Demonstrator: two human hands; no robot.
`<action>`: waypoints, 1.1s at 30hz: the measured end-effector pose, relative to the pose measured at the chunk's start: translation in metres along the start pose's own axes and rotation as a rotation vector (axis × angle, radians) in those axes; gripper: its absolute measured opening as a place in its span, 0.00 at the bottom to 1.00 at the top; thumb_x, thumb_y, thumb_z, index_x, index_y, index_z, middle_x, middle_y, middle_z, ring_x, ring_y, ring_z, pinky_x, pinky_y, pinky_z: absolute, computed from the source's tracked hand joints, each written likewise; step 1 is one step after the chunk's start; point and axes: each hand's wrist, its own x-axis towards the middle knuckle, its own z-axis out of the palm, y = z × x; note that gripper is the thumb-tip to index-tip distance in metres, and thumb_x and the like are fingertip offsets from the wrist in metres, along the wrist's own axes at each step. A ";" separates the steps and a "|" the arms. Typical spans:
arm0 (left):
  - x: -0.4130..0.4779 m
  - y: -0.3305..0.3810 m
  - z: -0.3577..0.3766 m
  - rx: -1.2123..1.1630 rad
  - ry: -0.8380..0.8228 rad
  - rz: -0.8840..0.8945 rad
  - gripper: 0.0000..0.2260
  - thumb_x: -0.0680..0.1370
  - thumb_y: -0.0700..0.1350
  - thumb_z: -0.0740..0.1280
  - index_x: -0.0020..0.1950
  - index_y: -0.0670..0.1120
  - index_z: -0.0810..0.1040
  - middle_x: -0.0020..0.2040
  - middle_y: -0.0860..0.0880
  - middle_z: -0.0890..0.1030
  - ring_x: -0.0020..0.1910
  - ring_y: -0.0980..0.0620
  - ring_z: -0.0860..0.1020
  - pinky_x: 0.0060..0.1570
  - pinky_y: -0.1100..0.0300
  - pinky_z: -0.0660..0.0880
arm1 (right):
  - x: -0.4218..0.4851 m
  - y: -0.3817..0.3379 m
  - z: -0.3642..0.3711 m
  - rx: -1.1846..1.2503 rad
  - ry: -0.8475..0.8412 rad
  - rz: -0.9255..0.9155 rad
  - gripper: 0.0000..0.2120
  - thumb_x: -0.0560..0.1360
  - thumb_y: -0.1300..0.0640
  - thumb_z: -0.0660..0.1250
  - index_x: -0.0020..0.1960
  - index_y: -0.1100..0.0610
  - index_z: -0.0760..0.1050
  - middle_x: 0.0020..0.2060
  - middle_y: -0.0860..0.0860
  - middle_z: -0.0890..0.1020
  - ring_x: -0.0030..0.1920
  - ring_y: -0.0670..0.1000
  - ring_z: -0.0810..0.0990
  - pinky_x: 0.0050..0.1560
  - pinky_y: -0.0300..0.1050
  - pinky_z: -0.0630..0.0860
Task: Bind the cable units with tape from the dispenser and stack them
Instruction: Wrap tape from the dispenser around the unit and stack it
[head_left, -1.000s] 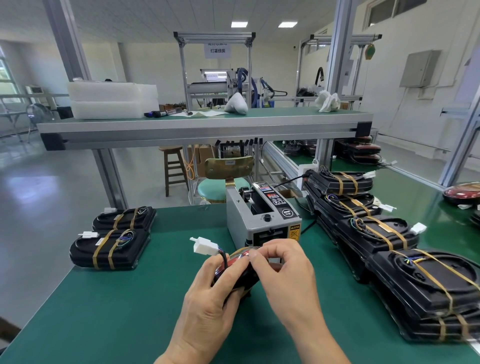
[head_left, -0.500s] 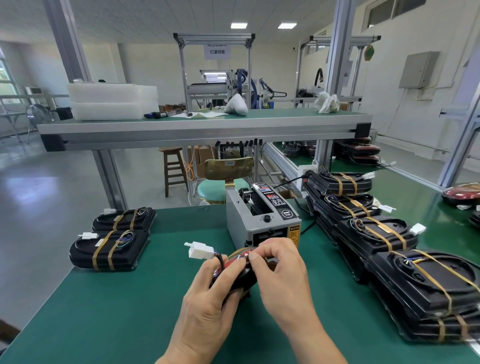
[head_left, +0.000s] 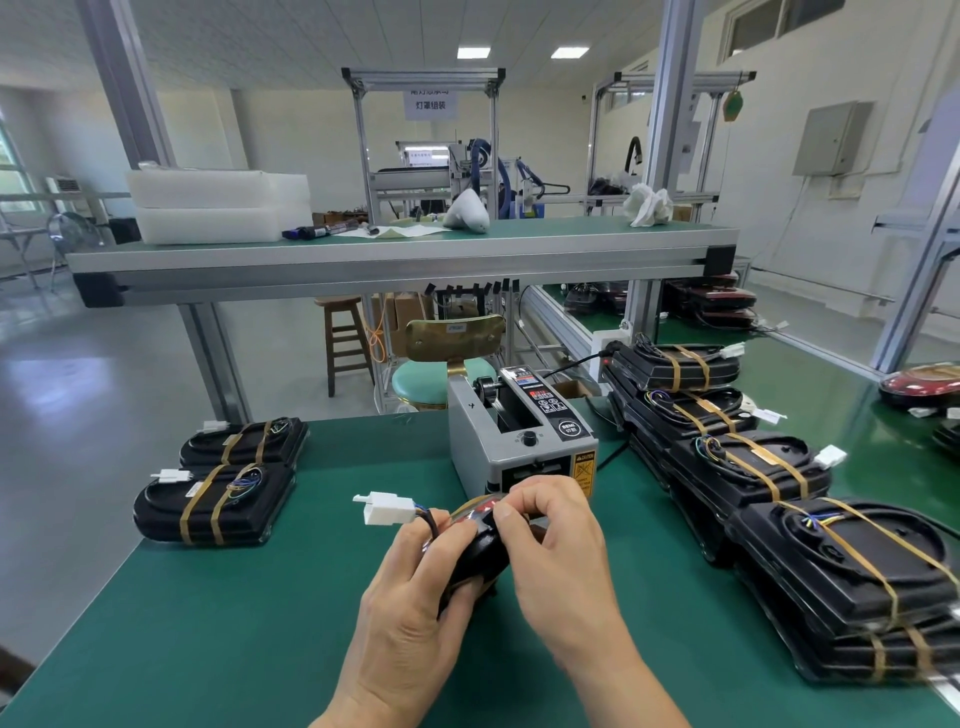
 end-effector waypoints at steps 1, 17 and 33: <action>0.000 0.000 0.000 0.000 -0.002 -0.001 0.34 0.67 0.34 0.77 0.65 0.59 0.70 0.60 0.57 0.72 0.55 0.59 0.75 0.54 0.68 0.74 | 0.000 0.000 0.000 0.019 0.007 0.003 0.14 0.74 0.63 0.69 0.33 0.48 0.76 0.42 0.41 0.77 0.46 0.41 0.77 0.44 0.29 0.71; -0.001 0.001 -0.002 -0.001 -0.025 -0.005 0.35 0.65 0.32 0.78 0.65 0.55 0.73 0.58 0.56 0.72 0.53 0.57 0.75 0.52 0.67 0.74 | 0.001 0.001 0.002 -0.022 -0.007 0.024 0.13 0.74 0.62 0.70 0.33 0.49 0.76 0.44 0.42 0.76 0.49 0.38 0.76 0.46 0.27 0.69; 0.003 0.002 -0.006 0.033 -0.039 -0.004 0.29 0.68 0.39 0.71 0.66 0.58 0.74 0.57 0.57 0.70 0.51 0.57 0.76 0.48 0.61 0.77 | 0.002 0.006 0.002 -0.003 0.029 0.037 0.10 0.71 0.61 0.72 0.36 0.48 0.78 0.44 0.41 0.77 0.48 0.38 0.78 0.45 0.26 0.70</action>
